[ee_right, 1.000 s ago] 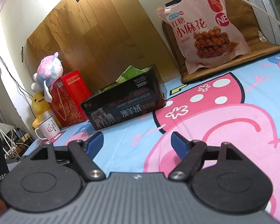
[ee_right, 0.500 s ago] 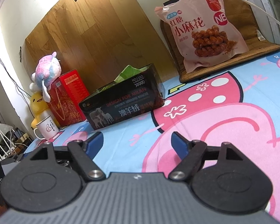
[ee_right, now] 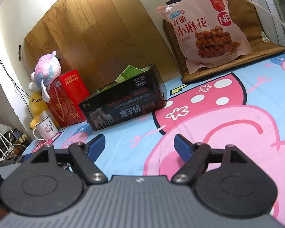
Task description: Organize snacks
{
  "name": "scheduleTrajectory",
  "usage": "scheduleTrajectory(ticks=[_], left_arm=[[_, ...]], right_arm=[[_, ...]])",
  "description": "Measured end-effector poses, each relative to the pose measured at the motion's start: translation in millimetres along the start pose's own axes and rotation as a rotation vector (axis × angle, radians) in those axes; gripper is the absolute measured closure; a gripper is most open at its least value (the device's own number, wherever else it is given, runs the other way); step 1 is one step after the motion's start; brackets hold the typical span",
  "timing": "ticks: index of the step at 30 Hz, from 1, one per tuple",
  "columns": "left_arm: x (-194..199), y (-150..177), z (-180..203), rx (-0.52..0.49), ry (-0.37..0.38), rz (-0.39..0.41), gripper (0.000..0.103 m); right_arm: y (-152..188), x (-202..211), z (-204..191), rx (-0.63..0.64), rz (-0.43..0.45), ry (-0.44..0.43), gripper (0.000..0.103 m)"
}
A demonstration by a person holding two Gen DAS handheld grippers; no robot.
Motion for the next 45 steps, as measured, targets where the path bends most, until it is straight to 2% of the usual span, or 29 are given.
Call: scheduleTrajectory(ticks=[32, 36, 41, 45], left_arm=[[-2, 1, -5, 0.035, -0.004, -0.016, 0.0], [-5, 1, -7, 0.051, 0.001, -0.039, 0.0], [-14, 3, -9, 0.068, 0.007, -0.117, 0.0], [-12, 5, -7, 0.065, -0.012, -0.131, 0.0]], right_arm=[[0, 0, 0, -0.002, 0.002, -0.002, 0.021], [0, 0, 0, -0.002, 0.003, -0.003, 0.021], [0, 0, 0, -0.003, 0.001, -0.003, 0.021], [-1, 0, 0, -0.006, 0.001, -0.006, 0.021]])
Point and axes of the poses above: each gripper's, at about its wrist camera, not at the fingertips, and x roughly against the way its jaws point, z to its right, y to its underside, the point moved 2 cm from there along -x, roughly the way its jaws point, and after that the axes turned 15 degrees about y, right-handed, at the moved point
